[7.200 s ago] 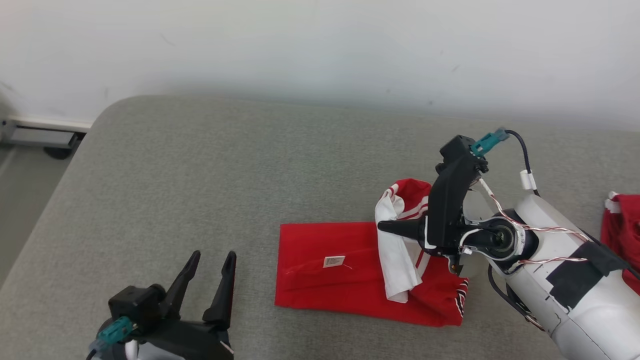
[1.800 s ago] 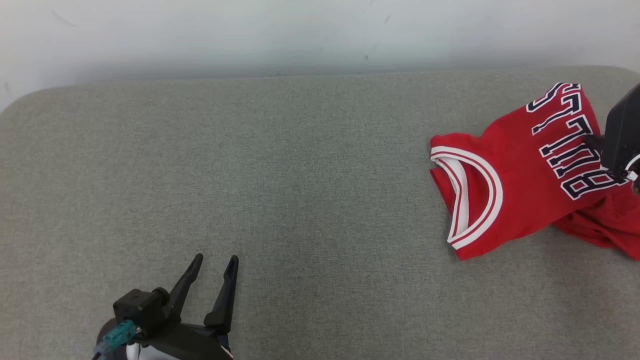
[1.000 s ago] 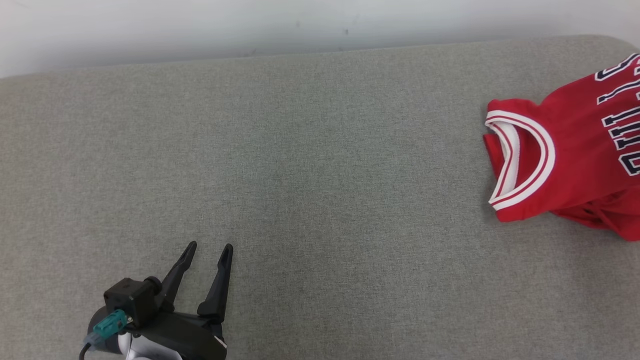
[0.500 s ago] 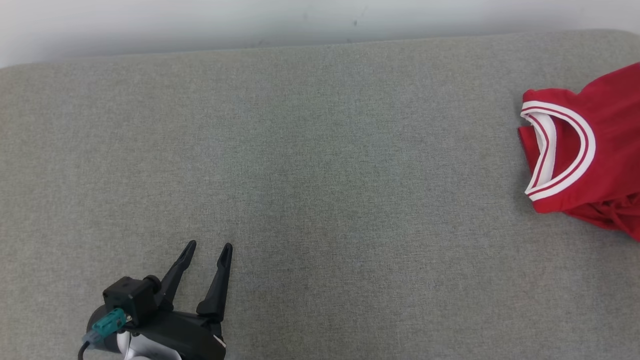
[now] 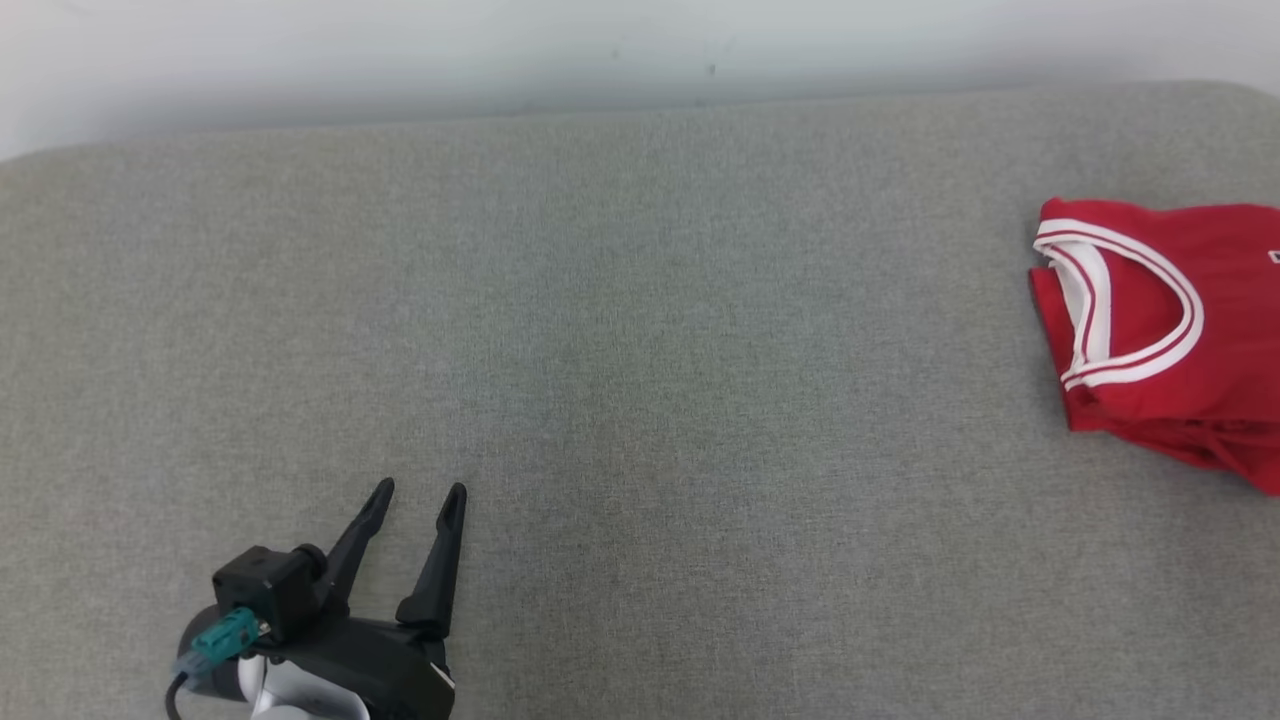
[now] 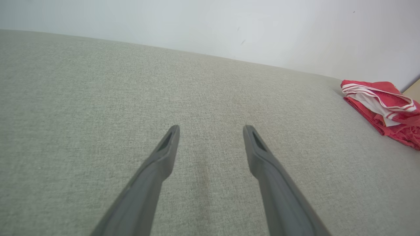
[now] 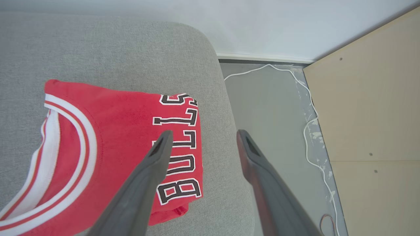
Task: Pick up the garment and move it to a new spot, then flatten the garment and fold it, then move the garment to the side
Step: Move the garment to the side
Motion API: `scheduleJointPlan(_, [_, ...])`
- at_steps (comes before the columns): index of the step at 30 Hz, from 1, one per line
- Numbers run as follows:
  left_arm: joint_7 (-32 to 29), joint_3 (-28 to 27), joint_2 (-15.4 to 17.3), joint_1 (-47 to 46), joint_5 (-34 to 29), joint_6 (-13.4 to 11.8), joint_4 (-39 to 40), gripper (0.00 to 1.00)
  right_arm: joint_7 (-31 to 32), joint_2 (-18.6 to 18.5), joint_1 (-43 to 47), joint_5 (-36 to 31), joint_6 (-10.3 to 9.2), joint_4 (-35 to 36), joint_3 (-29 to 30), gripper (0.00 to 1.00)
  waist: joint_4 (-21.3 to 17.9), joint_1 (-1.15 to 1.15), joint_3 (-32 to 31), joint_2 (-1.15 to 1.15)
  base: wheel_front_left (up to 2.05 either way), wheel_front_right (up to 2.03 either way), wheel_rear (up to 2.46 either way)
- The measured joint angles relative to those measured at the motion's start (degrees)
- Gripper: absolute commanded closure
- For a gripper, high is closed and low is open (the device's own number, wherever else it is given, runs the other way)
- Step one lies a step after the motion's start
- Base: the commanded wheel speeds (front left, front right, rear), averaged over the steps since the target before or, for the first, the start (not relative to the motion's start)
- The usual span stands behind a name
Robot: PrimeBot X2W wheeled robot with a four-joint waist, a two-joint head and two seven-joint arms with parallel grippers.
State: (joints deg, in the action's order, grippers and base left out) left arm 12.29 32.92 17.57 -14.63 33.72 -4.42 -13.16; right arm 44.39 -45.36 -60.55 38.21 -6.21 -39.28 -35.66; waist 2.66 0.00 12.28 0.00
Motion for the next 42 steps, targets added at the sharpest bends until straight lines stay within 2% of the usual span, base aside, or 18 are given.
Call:
scheduleJointPlan(2, [0.01,0.19,-0.43,0.03,0.01,0.37,-0.55,0.0,-2.57,1.42,-0.1,1.23,1.19,0.51,1.27,0.0,-0.09,0.0,-0.74,0.0,0.0,0.0,0.0])
scheduleJointPlan(6, [0.1,0.21,-0.96,0.15,0.05,0.36,-1.12,0.0,-8.84,6.57,0.46,5.43,3.0,3.37,3.89,0.0,-0.36,0.0,-2.42,0.0,0.0,0.0,0.0])
scheduleJointPlan(9, [0.35,-0.27,-1.12,0.41,0.21,0.31,-1.99,0.0,-13.89,9.05,3.21,8.14,3.19,6.5,6.01,0.0,-0.59,-0.01,-3.92,0.0,0.0,0.0,0.0])
scheduleJointPlan(13, [0.46,-1.23,-1.04,1.96,0.53,-0.29,-2.47,0.0,-19.84,9.79,10.09,10.15,3.19,10.03,8.11,0.0,-1.01,0.0,-6.05,0.0,0.0,0.0,0.0])
scheduleJointPlan(18, [0.93,-3.01,-0.62,4.08,0.53,-1.15,-2.46,0.0,-25.91,10.35,15.63,11.22,2.66,15.16,10.0,0.0,-1.48,-0.01,-8.26,0.0,0.0,0.0,0.0])
scheduleJointPlan(22, [1.04,-3.87,0.32,5.29,0.52,-1.47,-2.48,0.0,-31.67,12.46,21.81,11.41,1.81,19.76,11.22,0.0,-2.07,-0.01,-10.31,0.0,0.0,0.0,0.0])
scheduleJointPlan(31, [1.45,-6.28,0.96,8.14,-0.13,-2.14,-0.85,0.0,-41.51,13.88,34.56,9.8,0.09,28.74,11.59,0.0,-3.15,-0.01,-14.25,0.0,0.0,0.0,0.0])
scheduleJointPlan(38, [1.7,-7.97,1.12,10.29,-1.92,-2.64,0.49,0.0,-46.1,13.76,43.25,5.67,-0.62,34.5,10.79,0.0,-3.59,-0.01,-16.1,0.0,0.0,0.0,0.0])
scheduleJointPlan(42, [1.7,-9.32,2.57,11.78,-4.55,-2.69,0.78,0.0,-48.12,13.1,46.07,3.37,-0.86,36.13,11.11,0.0,-3.95,0.0,-16.24,0.0,0.0,0.0,0.0])
